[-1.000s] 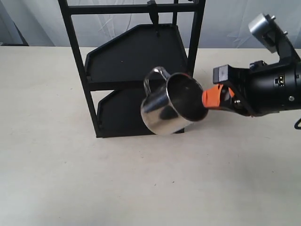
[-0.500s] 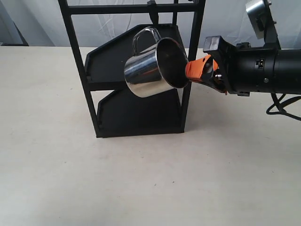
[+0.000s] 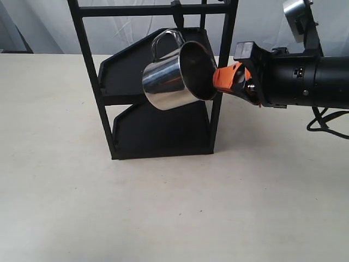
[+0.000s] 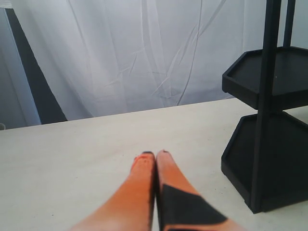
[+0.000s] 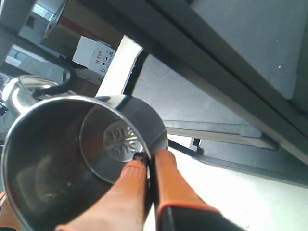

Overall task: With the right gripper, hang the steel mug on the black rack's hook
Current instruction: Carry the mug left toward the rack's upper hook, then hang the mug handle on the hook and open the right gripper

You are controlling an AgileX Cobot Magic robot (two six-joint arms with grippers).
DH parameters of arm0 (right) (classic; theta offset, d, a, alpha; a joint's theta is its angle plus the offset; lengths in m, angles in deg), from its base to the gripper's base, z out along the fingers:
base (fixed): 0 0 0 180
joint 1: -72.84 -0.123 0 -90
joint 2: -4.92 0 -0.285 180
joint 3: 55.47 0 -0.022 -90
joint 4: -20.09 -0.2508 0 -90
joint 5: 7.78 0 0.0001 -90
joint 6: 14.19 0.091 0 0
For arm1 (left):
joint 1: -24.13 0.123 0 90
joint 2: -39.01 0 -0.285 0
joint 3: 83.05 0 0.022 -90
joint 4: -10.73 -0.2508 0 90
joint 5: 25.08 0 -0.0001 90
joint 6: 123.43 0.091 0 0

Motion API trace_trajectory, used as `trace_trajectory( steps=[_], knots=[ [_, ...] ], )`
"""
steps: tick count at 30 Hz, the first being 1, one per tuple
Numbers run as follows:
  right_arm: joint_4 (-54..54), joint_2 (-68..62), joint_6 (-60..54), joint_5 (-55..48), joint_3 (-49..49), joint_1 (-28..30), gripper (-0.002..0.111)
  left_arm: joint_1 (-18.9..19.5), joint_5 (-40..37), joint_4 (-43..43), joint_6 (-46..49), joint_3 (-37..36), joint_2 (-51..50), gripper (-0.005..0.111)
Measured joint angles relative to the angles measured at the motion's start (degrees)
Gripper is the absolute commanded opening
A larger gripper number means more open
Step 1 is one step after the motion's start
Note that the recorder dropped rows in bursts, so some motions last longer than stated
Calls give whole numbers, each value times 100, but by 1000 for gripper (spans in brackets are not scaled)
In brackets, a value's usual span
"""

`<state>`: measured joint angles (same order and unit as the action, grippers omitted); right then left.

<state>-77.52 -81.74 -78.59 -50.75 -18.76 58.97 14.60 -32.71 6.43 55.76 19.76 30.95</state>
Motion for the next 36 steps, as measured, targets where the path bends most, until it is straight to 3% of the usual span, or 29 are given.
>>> trace_trajectory(
  steps=[12, 30, 32, 36],
  knots=[
    [262, 87, 12, 331, 9, 356, -1, 0, 0, 0, 0, 0, 0, 2],
    [813, 144, 102, 1348, -9, 356, 0, 0, 0, 0, 0, 0, 0, 2],
    [824, 144, 107, 1348, -9, 356, 8, 0, 0, 0, 0, 0, 0, 2],
    [863, 144, 135, 1534, -9, 356, 41, 0, 0, 0, 0, 0, 0, 2]
  ],
)
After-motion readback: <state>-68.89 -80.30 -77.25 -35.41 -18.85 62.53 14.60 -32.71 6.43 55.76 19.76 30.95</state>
